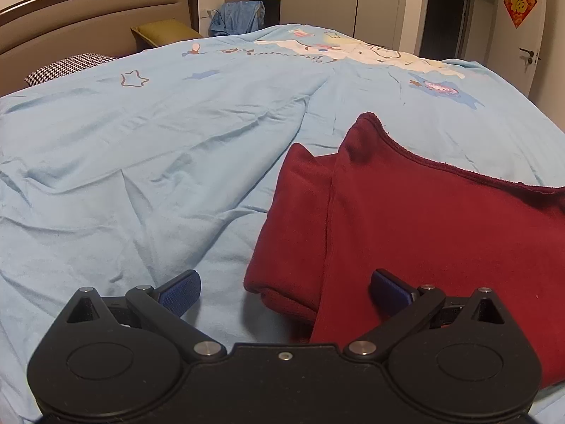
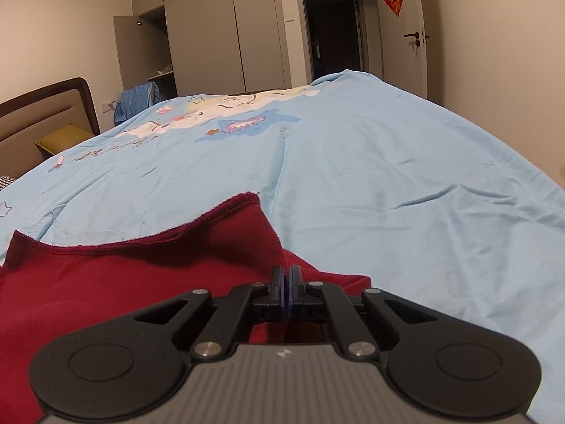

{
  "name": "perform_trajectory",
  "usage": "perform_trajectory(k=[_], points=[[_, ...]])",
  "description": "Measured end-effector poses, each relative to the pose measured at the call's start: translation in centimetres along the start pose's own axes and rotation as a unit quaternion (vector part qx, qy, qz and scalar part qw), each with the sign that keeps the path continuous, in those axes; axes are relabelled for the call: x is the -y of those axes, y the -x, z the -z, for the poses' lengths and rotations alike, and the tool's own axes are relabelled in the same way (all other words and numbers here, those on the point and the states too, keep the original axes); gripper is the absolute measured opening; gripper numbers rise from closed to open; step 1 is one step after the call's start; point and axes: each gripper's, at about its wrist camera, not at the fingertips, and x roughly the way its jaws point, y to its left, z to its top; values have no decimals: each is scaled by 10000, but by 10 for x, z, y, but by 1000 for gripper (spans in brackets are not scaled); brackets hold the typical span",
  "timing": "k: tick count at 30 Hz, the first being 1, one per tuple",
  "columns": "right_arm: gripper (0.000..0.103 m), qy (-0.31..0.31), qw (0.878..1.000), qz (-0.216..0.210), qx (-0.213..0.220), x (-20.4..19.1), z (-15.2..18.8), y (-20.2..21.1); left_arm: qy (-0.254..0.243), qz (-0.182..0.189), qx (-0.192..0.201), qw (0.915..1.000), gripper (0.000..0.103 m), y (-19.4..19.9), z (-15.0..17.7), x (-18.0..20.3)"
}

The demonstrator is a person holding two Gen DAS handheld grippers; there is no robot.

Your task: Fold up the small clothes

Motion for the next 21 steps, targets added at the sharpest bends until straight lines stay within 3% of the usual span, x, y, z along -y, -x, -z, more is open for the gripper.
perform_trajectory(k=[3,5,8,11,14,21], points=[[11,258,9996,-40,146,-9,-7,6,34,43,28,10000,102,5,2,-2],[28,455,9987,-97,211,-17,-12,6,63,105,74,9999,102,8,2,-4],[36,699,9972,-215,121,-30,-22,-4,137,183,116,9997,102,18,6,-6],[39,749,9967,-289,-154,-38,-28,-27,322,293,101,9990,102,26,11,-11],[35,741,9965,32,-384,-36,-25,-50,411,403,39,9983,102,33,16,-15],[38,742,9963,305,-309,-27,-16,-48,520,765,-47,9957,102,39,26,-19]])
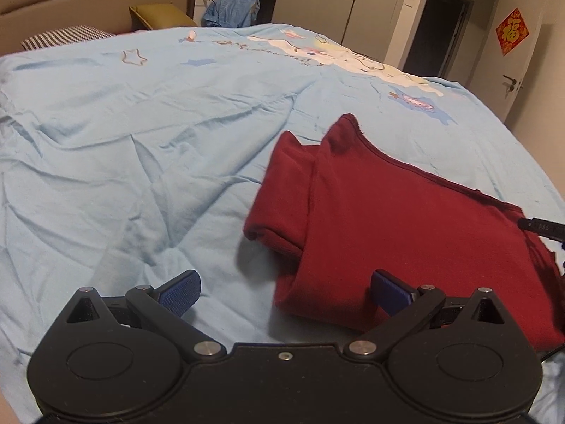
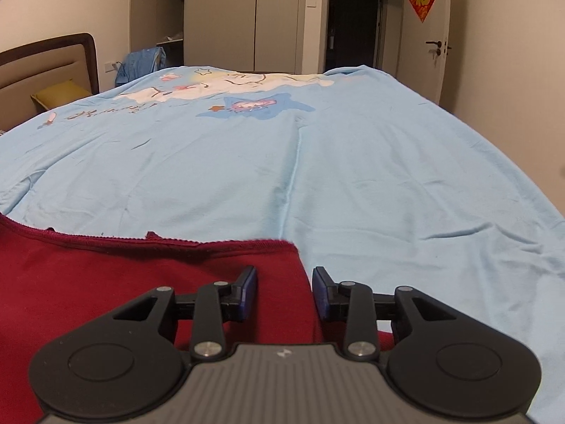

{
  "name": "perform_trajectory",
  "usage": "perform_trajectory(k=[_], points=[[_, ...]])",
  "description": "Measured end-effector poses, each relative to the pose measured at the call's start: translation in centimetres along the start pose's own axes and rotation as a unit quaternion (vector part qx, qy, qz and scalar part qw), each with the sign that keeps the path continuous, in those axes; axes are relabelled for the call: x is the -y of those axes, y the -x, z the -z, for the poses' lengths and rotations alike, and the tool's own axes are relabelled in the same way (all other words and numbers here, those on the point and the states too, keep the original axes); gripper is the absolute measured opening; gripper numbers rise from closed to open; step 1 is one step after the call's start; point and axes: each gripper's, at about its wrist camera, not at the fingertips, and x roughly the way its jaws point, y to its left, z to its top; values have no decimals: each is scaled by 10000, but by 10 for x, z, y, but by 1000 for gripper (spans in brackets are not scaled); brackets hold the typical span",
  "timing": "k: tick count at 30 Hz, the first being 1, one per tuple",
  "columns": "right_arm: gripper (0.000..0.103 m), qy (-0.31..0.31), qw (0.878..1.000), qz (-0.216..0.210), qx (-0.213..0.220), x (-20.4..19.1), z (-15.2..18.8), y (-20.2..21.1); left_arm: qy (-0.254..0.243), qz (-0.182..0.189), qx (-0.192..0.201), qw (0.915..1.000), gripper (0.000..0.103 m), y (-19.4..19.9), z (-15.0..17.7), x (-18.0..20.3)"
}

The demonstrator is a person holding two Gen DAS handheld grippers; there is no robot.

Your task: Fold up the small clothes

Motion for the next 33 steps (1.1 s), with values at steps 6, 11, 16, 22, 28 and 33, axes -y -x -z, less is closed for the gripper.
perform_trajectory(k=[6,11,16,22,28,33], points=[[62,395,9981,-11,483,-10,13,47,464,482,-129,9977,102,-4,4,-3],[88,650,9943,-279,799,-35,36,89,772,679,-251,9944,102,-13,3,-3],[95,587,9923,-552,935,-67,63,117,917,777,-277,9924,102,-19,1,1],[103,626,9905,-740,975,-105,94,129,1035,620,-310,9922,102,-26,-2,2],[103,554,9920,-771,832,-113,123,118,1199,496,-305,9911,93,-37,-12,-4],[103,571,9912,-739,935,-114,130,116,1168,543,-271,9913,79,-40,-15,-2]])
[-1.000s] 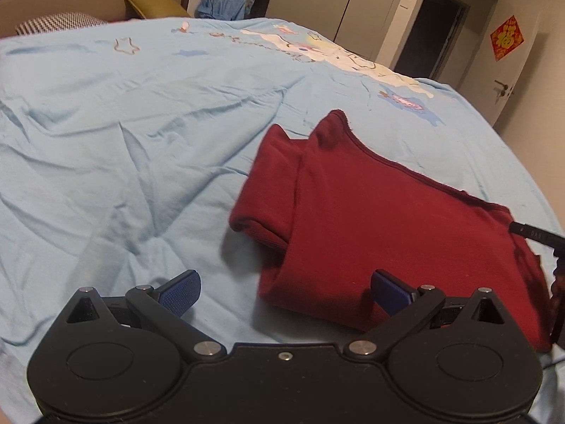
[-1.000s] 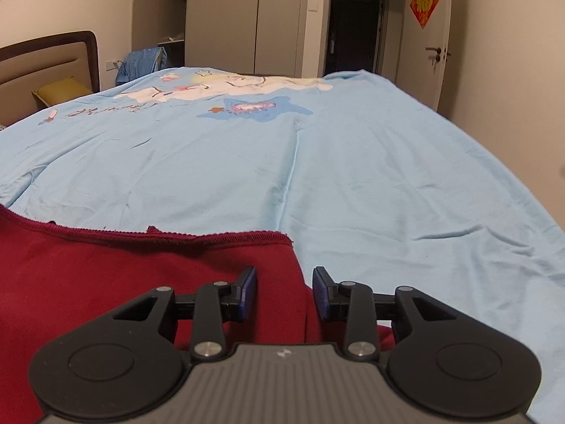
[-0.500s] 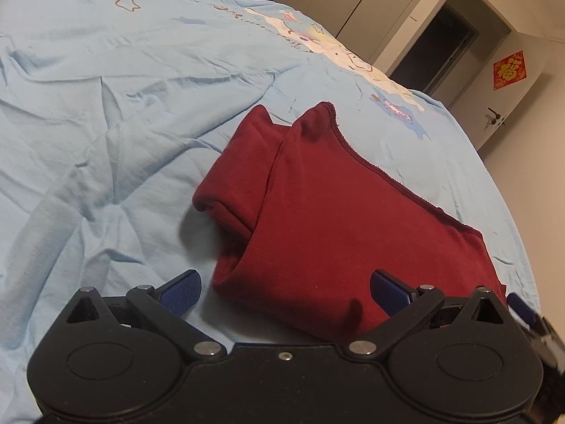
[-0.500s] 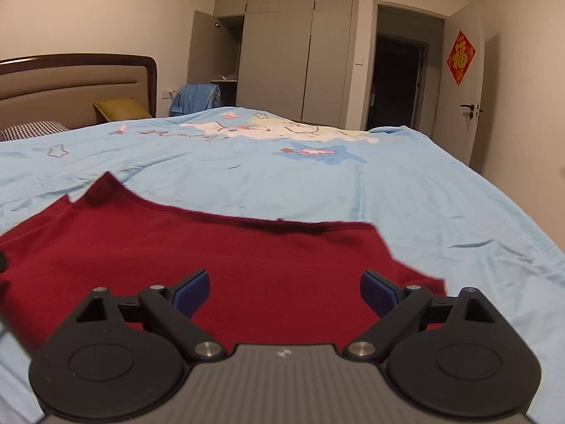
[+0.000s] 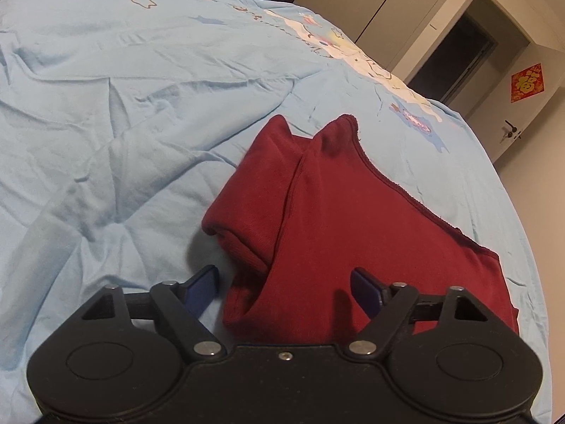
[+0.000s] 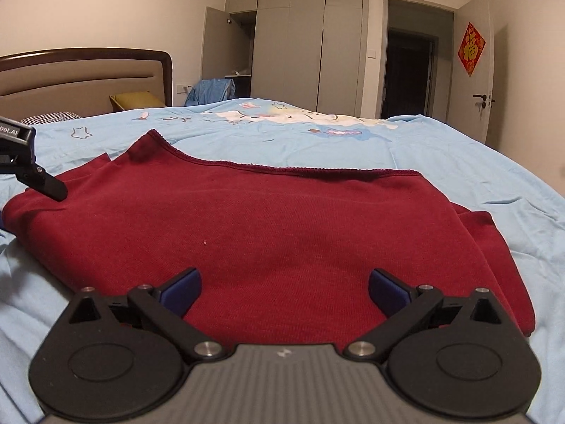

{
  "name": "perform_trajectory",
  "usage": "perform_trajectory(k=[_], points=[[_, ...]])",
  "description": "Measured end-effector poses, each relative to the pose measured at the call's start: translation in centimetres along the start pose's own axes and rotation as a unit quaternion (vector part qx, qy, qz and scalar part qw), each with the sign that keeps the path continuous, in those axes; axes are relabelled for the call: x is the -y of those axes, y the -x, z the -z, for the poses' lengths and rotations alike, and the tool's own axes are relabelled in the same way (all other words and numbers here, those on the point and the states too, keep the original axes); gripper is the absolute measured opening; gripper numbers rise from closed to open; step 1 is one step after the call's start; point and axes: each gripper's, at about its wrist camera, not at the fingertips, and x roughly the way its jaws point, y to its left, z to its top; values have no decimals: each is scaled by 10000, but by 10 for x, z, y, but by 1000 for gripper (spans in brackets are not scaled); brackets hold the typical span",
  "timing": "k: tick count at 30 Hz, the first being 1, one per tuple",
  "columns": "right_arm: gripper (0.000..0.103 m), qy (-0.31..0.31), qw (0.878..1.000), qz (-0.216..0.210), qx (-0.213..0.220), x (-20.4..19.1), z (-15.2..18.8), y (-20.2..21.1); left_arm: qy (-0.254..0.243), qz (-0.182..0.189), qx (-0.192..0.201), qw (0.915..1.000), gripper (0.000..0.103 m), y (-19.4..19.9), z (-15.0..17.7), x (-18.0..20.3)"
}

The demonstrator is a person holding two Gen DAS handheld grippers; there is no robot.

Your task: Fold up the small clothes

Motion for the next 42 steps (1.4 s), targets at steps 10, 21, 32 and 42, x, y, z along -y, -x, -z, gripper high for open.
perform_trajectory(k=[10,21,32,42], points=[[103,-14,9998,39,190,0,8,3,65,-48,-36,10000,78,-10,-1,1],[103,-11,9997,54,256,-1,11,3,83,-83,-17,9999,78,-11,-2,1],[103,14,9998,105,155,-2,7,3,-6,-200,121,9997,34,-11,-8,6],[103,-125,9998,-174,-61,14,-17,28,-1330,-231,606,9890,17,11,-12,58]])
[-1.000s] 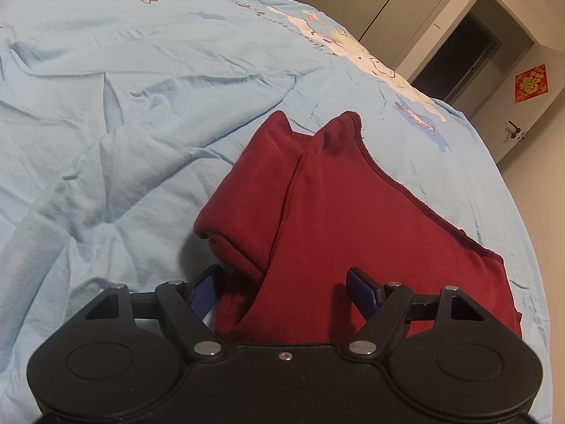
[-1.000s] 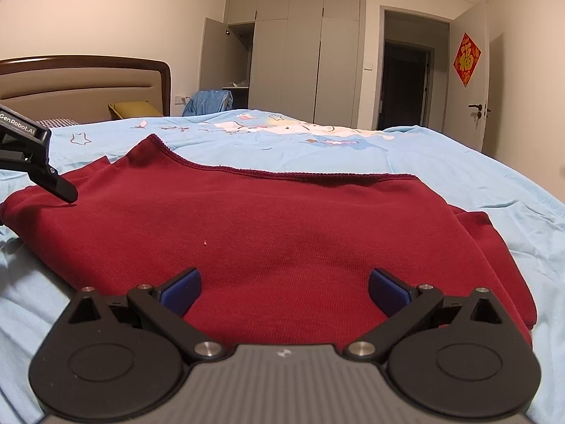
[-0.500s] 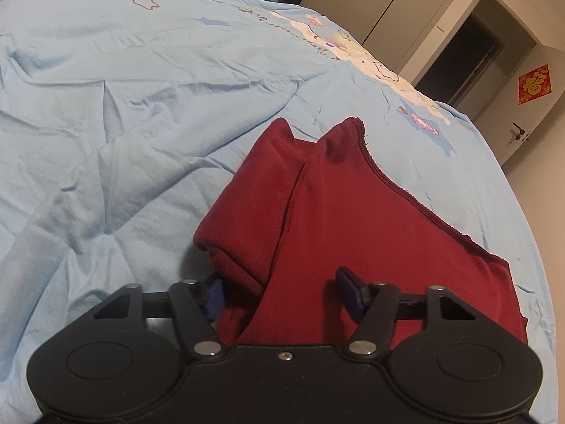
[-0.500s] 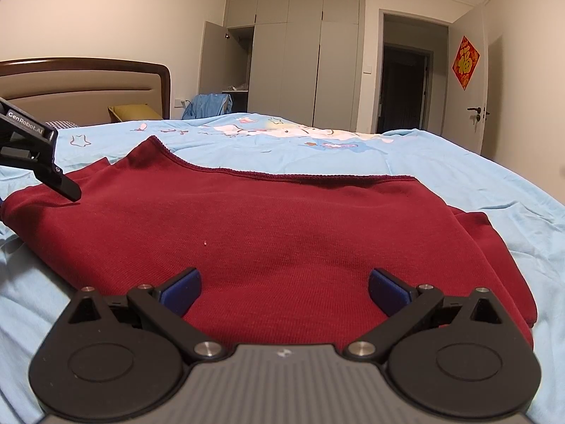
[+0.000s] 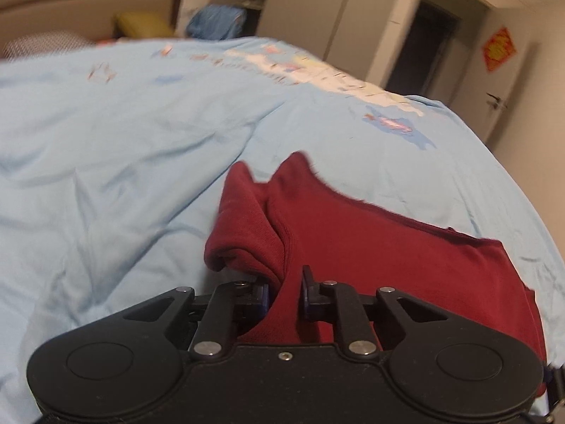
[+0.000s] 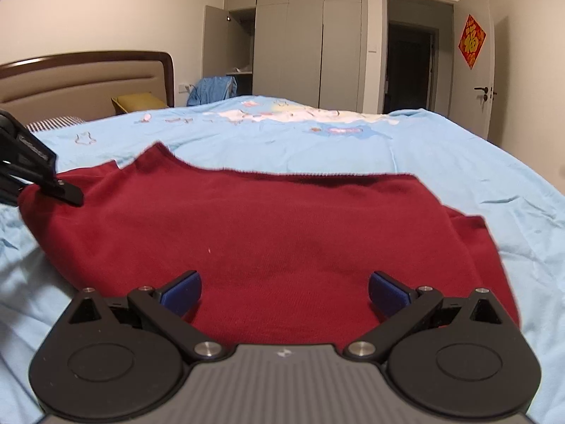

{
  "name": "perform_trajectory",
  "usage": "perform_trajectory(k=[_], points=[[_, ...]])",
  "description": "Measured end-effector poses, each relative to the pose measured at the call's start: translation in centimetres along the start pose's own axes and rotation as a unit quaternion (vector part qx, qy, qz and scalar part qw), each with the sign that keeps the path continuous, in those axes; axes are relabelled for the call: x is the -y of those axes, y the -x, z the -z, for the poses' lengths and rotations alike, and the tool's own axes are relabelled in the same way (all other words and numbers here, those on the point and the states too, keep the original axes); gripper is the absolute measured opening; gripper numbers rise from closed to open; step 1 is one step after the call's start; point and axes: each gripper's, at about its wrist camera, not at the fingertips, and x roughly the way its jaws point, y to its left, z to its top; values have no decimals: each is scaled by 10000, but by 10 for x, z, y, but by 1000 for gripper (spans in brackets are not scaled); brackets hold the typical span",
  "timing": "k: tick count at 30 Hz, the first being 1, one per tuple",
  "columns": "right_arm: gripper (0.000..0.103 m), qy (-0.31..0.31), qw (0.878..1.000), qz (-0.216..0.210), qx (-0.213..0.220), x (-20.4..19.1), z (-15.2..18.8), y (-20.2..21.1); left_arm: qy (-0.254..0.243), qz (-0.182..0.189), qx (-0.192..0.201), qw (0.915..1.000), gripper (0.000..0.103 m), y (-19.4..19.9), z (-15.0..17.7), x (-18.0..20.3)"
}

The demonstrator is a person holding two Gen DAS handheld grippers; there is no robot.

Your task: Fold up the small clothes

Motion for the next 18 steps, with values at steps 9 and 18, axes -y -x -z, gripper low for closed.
perform_trajectory(k=[9,18], points=[[103,340,9983,440,149,31,-4,45,-1337,735,369,9876,15,16,-20,89],[103,110,9919,1265,6,81,14,82,-2181,1792,131,9592,15,14,15,179]])
